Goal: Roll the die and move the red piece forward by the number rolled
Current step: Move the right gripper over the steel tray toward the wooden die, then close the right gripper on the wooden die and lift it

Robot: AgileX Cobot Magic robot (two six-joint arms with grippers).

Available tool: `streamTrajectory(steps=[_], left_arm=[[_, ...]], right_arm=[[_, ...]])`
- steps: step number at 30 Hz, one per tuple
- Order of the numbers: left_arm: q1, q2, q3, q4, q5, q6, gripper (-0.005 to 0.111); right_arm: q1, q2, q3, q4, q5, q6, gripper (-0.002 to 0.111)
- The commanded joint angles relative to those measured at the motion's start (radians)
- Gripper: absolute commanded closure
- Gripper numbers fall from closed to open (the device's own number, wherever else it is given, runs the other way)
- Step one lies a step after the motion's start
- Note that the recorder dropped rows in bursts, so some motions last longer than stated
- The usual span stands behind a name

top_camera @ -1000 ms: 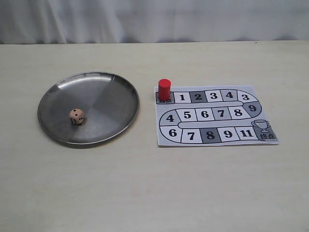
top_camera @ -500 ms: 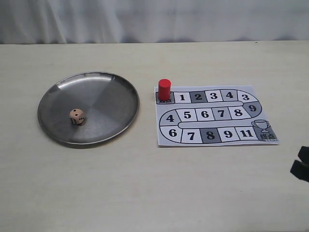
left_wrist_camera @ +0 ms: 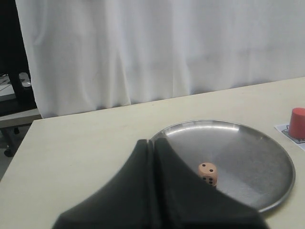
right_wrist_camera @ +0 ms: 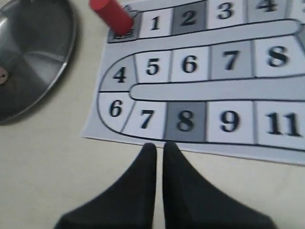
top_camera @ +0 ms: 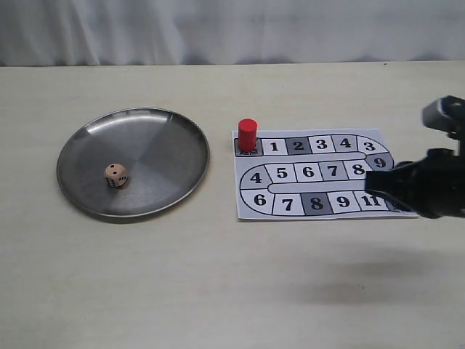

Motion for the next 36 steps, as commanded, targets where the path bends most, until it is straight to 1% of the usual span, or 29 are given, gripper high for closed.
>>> streamTrajectory(steps=[1,4,8,11,14,17,21,26,30,34,36], left_arm=[[-0.008,-0.003,0.002,0.0,-0.009,-0.001,0.107],[-0.008,-0.003,0.002,0.0,-0.009,-0.001,0.107],[-0.008,-0.003,0.002,0.0,-0.009,-0.001,0.107],[-0.008,-0.003,0.002,0.0,-0.009,-0.001,0.107],[-0.008,-0.003,0.002,0.0,-0.009,-0.001,0.107],[-0.008,-0.003,0.002,0.0,-0.009,-0.001,0.107],[-0.008,-0.003,0.002,0.0,-0.009,-0.001,0.107],[-0.008,-0.003,0.002,0.0,-0.009,-0.001,0.107],[-0.008,-0.003,0.002,0.0,-0.009,-0.001,0.107],[-0.008,-0.003,0.002,0.0,-0.009,-0.001,0.107],[-0.008,-0.003,0.002,0.0,-0.009,-0.001,0.107]], right_arm=[[0.179,0.174,-0.113,0.205,0.028,-0.256,0.1],[0.328,0.306,-0.239,0.22,-0.049,-0.279,0.087],[0.497,0.496,-0.445,0.218,-0.156,-0.276,0.065],[0.589,0.62,-0.621,0.179,-0.142,-0.276,0.051],[0.649,0.733,-0.784,0.08,-0.142,-0.276,0.042],[0.683,0.833,-0.924,-0.029,-0.142,-0.276,0.038],[0.693,0.953,-1.069,-0.041,-0.155,-0.272,0.033],[0.693,1.06,-1.204,-0.056,-0.155,-0.272,0.033],[0.693,1.12,-1.254,-0.082,-0.152,-0.272,0.033],[0.693,1.146,-1.254,-0.082,-0.152,-0.28,0.033],[0.693,1.15,-1.254,-0.082,-0.152,-0.28,0.035]])
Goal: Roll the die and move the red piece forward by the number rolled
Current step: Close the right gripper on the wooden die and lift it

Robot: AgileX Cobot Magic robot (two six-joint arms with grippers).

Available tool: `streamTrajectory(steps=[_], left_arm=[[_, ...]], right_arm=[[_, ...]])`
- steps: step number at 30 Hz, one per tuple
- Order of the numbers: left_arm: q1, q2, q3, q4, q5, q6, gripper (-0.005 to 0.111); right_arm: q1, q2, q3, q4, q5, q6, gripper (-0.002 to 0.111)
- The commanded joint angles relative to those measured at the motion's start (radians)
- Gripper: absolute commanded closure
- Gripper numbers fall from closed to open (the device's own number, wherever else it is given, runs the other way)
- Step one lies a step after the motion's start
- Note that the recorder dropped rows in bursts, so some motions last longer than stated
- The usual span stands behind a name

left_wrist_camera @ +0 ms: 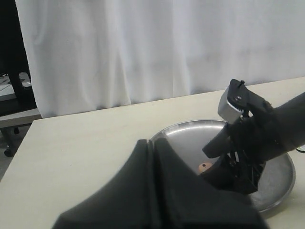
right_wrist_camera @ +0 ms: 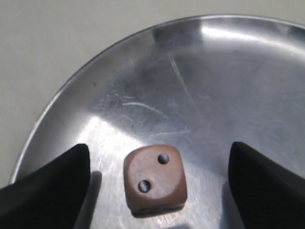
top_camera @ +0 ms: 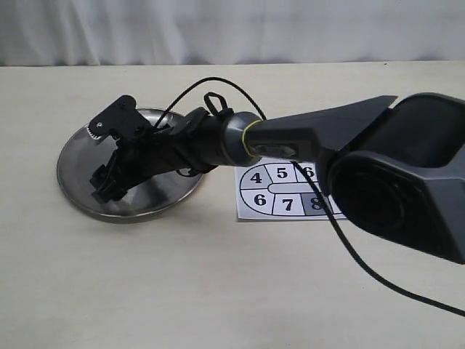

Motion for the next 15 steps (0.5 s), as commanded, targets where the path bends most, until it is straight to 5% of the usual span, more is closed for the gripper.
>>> streamTrajectory(steps=[1,9,15], left_arm=[[-0.008,-0.003,0.002,0.0,-0.009,-0.001,0.107],[-0.008,-0.003,0.002,0.0,-0.009,-0.001,0.107],[-0.008,-0.003,0.002,0.0,-0.009,-0.001,0.107]], right_arm=[[-0.001,0.011,-0.008,-0.011,-0.001,-0.012,0.038],[-0.01,0.0,-0.008,-0.011,0.001,-0.012,0.101],[-0.086,-0.126,-0.008,-0.033,0.077,0.094,0.104]])
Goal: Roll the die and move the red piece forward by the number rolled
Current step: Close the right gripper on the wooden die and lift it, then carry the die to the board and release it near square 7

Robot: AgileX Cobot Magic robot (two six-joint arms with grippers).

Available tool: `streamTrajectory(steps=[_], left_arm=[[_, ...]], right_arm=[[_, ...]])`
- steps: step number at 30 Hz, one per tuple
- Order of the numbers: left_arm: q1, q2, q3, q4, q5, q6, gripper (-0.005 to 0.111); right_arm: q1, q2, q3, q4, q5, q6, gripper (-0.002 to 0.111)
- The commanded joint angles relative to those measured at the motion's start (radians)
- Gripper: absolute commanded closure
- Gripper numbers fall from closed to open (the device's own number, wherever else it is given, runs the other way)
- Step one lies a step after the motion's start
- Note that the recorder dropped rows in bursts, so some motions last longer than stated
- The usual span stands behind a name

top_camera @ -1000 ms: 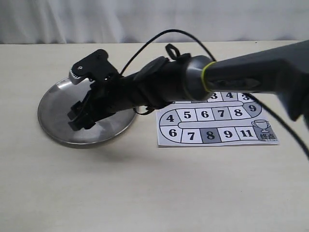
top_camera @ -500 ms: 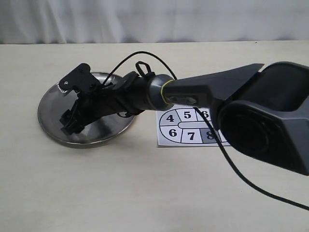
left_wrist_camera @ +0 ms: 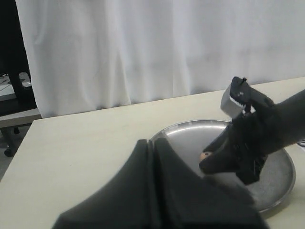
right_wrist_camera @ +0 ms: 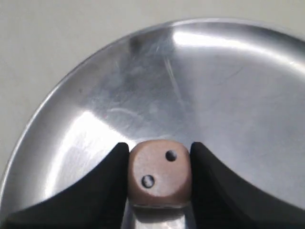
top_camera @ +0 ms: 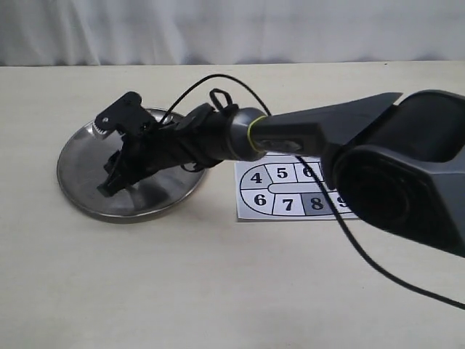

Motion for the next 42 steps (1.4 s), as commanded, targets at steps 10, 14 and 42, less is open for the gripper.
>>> streamTrajectory(steps=[10,14,42], left_arm=[[-0.008,-0.003,0.002,0.0,-0.009,-0.001,0.107],[-0.008,-0.003,0.002,0.0,-0.009,-0.001,0.107],[-0.008,-0.003,0.002,0.0,-0.009,-0.001,0.107]], right_arm=[[-0.288,-0.422,0.0,-0.81,0.458,0.76,0.104],[-0.348,-0.451,0.075,-1.087,0.488,1.049,0.104],[-0.402,-0.362,0.325,-1.151,0.246,1.108,0.028]])
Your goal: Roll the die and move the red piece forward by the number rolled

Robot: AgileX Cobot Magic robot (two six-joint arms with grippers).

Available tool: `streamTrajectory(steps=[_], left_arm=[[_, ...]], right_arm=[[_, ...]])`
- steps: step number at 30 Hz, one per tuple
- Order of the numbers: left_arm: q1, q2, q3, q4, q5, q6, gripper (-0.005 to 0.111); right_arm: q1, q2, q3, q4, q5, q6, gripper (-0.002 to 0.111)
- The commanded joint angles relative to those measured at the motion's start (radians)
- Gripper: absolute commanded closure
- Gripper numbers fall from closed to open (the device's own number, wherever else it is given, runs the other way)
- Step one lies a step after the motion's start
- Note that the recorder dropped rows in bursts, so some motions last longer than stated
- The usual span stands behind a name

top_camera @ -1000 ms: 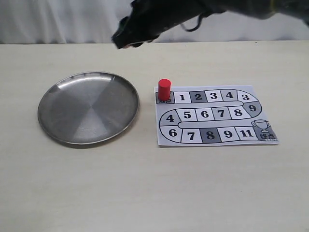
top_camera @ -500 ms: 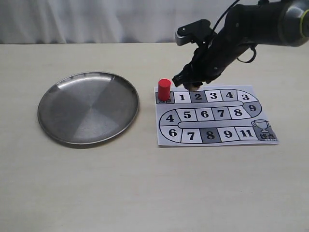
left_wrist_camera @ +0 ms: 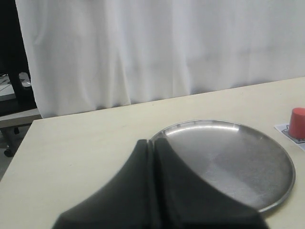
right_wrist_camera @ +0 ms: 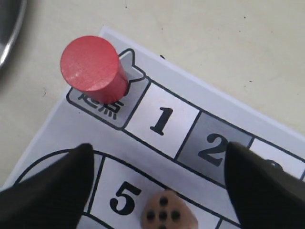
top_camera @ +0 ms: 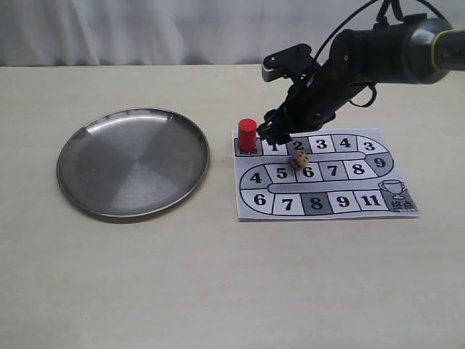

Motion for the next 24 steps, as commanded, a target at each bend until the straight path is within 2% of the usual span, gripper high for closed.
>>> streamTrajectory(steps=[1,7,8,10,14,15,20,24], left_arm=[[-0.008,-0.003,0.002,0.0,-0.009,-0.001,0.107],[-0.008,-0.003,0.002,0.0,-0.009,-0.001,0.107],[-0.008,-0.003,0.002,0.0,-0.009,-0.001,0.107],[-0.008,-0.003,0.002,0.0,-0.009,-0.001,0.107],[-0.008,-0.003,0.002,0.0,-0.009,-0.001,0.107],[-0.008,-0.003,0.002,0.0,-0.009,-0.001,0.107],[-0.008,-0.003,0.002,0.0,-0.009,-0.001,0.107],[-0.008,-0.003,0.002,0.0,-0.009,-0.001,0.107]], right_arm=[[-0.004,-0.004,0.003,-0.033,-0.013,0.0,0.028],[-0.004,-0.111,0.003,-0.087,0.038,0.002,0.029],[-0.004,-0.153,0.003,-0.118,0.07,0.004,0.033],[-0.004,-0.21,0.003,-0.146,0.124,0.004,0.049],[-0.025,-0.3,0.003,-0.149,0.189,0.006,0.1],[-0.038,-0.312,0.003,-0.149,0.214,0.018,0.104],[-0.12,-0.309,0.023,-0.149,0.329,0.051,0.104],[-0.173,-0.289,0.118,-0.149,0.303,0.051,0.104]])
